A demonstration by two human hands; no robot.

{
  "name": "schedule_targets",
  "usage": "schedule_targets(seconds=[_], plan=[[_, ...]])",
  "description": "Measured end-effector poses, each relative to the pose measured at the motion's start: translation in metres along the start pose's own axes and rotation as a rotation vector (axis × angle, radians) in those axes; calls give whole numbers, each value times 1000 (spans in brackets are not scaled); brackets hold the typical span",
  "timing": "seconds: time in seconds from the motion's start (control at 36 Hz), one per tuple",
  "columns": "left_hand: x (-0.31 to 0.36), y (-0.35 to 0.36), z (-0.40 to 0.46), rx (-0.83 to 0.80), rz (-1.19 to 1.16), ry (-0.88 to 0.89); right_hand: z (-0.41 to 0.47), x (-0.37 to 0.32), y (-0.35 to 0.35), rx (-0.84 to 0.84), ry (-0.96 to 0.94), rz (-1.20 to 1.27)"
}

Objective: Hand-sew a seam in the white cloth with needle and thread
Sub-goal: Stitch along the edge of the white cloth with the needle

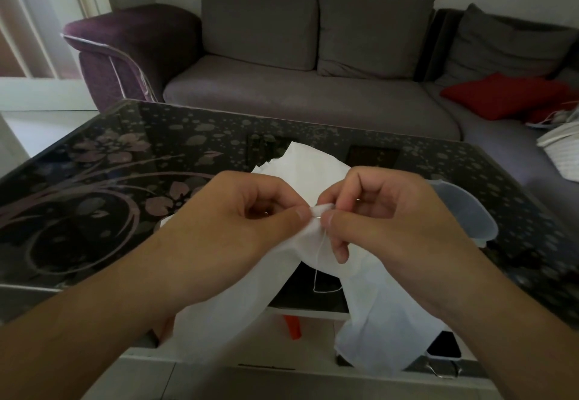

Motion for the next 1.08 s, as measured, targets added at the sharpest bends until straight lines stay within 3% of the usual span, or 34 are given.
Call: schedule_targets(seconds=[0.5, 1.08], plan=[[-2, 1, 0, 5, 21, -27, 0, 3, -1, -17, 4, 104], [2, 1, -1, 13, 22, 4, -1, -1, 1, 1, 8, 49]])
Point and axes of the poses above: each hand's wrist, its own z-axis towards the middle knuckle, its own y-axis out of the palm, x = y × z, the point moved 7 cm from there along z, towards the middle knuckle, and after that the axes turned 6 degrees about -z, right-handed, at the moved point
